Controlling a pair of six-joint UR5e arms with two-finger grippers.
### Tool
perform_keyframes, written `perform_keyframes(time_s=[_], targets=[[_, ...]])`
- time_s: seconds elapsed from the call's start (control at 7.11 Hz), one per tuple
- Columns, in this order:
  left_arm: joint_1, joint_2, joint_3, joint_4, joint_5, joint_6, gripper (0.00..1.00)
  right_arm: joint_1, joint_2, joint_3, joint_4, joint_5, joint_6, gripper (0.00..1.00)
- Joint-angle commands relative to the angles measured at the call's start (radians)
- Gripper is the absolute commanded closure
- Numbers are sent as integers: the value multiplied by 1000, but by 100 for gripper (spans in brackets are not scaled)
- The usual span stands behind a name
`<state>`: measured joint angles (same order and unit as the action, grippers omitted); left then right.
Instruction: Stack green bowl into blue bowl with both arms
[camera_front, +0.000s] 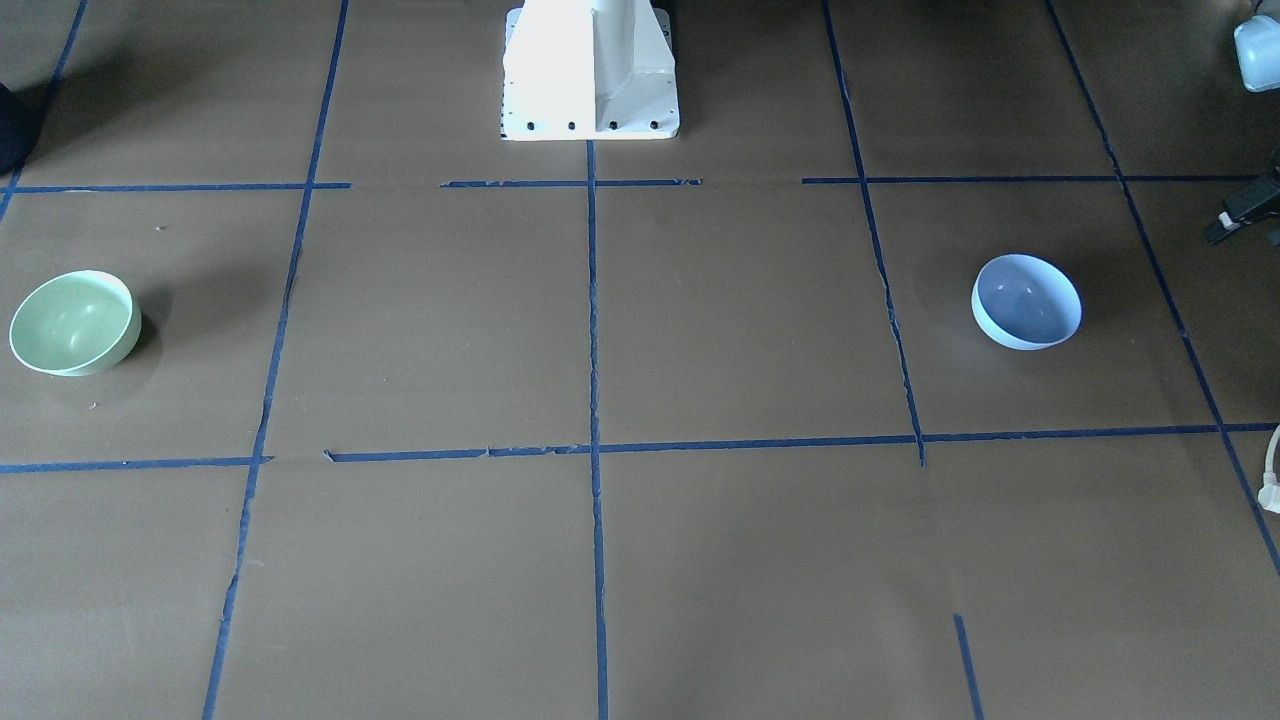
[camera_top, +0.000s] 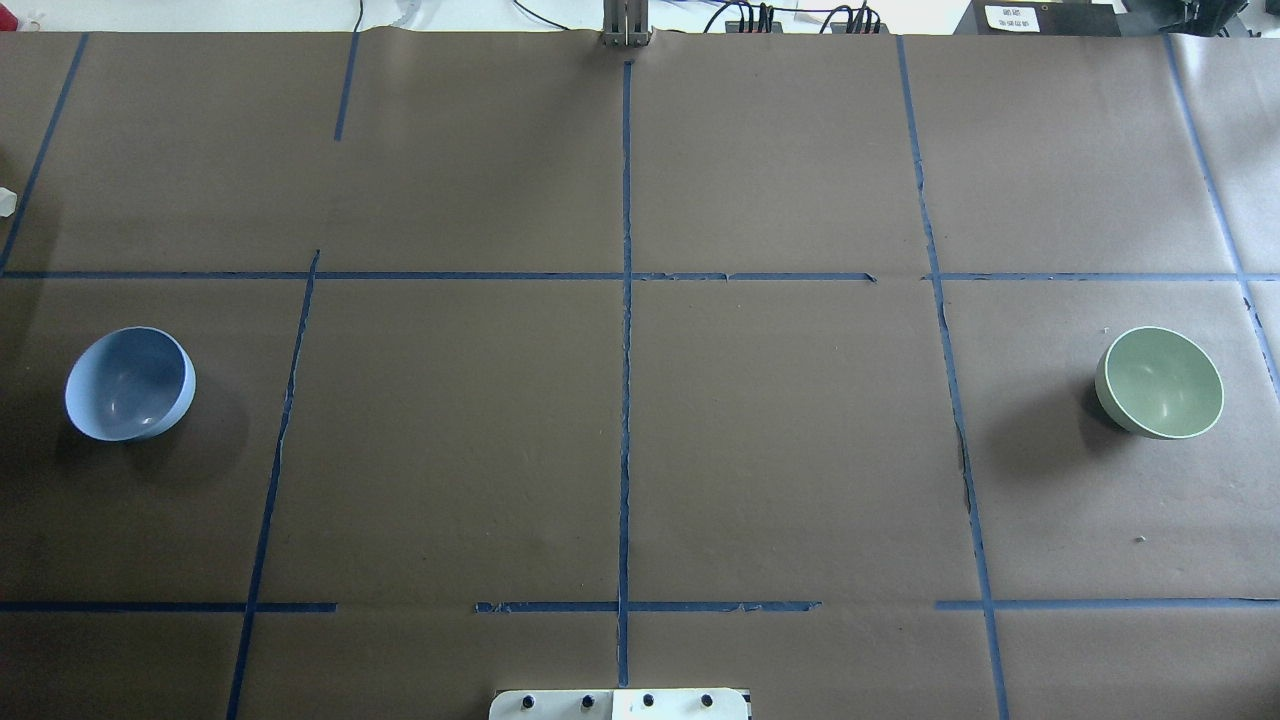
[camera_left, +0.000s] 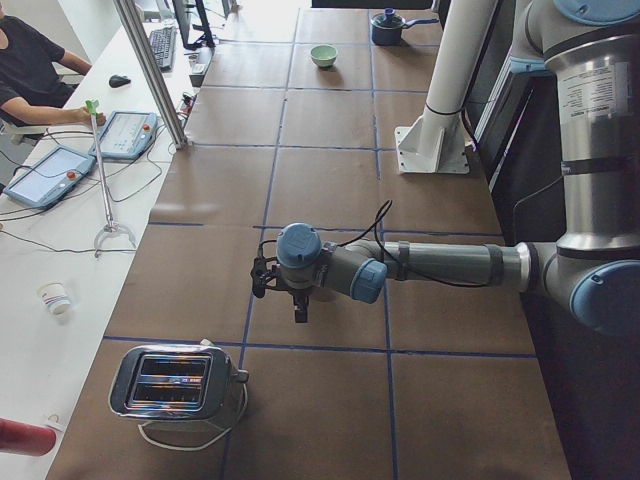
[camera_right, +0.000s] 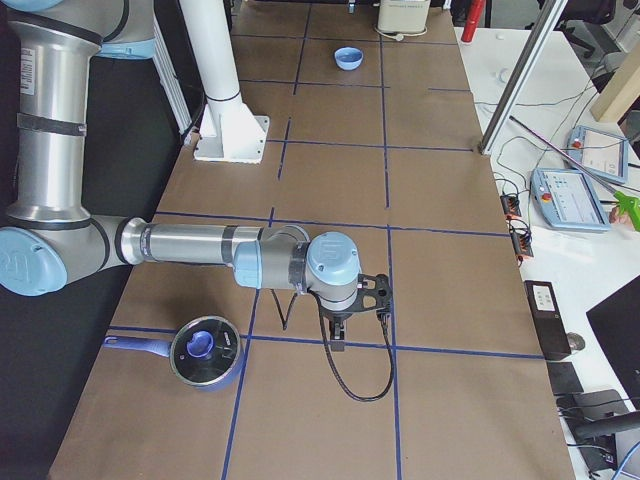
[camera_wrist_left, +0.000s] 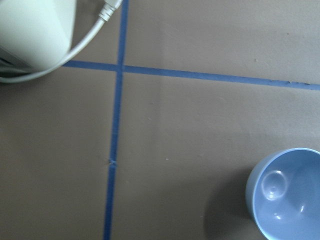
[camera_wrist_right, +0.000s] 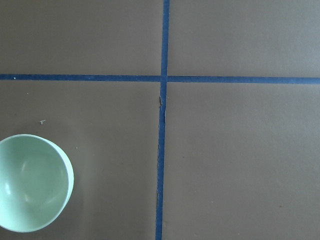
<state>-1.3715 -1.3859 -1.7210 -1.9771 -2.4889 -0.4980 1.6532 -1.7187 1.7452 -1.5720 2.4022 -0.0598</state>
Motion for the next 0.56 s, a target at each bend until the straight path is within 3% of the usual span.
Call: perform_keyframes(time_s=[0.0,0.42], targets=[[107,11,11,-107,33,-147,0,0,-1,2,0,0,0,0],[306,5,41,-303,178,-426,0,-1,-2,2,0,2,0,0]])
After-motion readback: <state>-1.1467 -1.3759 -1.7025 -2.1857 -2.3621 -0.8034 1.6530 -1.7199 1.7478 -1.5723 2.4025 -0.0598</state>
